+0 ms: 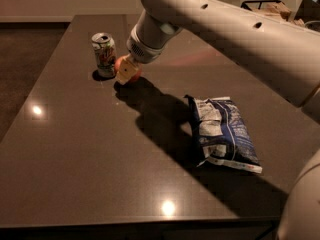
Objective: Move apple near 7up can
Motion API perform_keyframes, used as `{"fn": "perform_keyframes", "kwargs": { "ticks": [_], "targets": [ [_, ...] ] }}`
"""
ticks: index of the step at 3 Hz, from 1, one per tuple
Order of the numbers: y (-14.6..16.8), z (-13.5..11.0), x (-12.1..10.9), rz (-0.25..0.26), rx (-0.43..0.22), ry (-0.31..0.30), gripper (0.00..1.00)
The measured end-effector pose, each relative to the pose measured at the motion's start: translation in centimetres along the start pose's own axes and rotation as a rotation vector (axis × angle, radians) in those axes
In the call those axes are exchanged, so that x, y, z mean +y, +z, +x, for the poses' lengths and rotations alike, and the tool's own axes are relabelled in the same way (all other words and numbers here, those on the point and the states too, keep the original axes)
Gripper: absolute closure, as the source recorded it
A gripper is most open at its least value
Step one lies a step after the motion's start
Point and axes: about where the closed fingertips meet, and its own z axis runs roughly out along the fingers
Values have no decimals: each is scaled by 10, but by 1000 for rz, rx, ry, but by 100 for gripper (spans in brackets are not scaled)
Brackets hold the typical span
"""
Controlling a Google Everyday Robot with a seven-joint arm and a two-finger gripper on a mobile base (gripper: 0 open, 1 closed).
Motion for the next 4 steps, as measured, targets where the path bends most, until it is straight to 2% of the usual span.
{"fn": "perform_keyframes", "kwargs": {
  "ticks": [2,3,4],
  "targets": [
    [15,-15,18,-10,14,-63,13],
    [23,-15,23,-29,26,-84,0],
    [23,-15,23,-29,26,-84,0]
  ]
}}
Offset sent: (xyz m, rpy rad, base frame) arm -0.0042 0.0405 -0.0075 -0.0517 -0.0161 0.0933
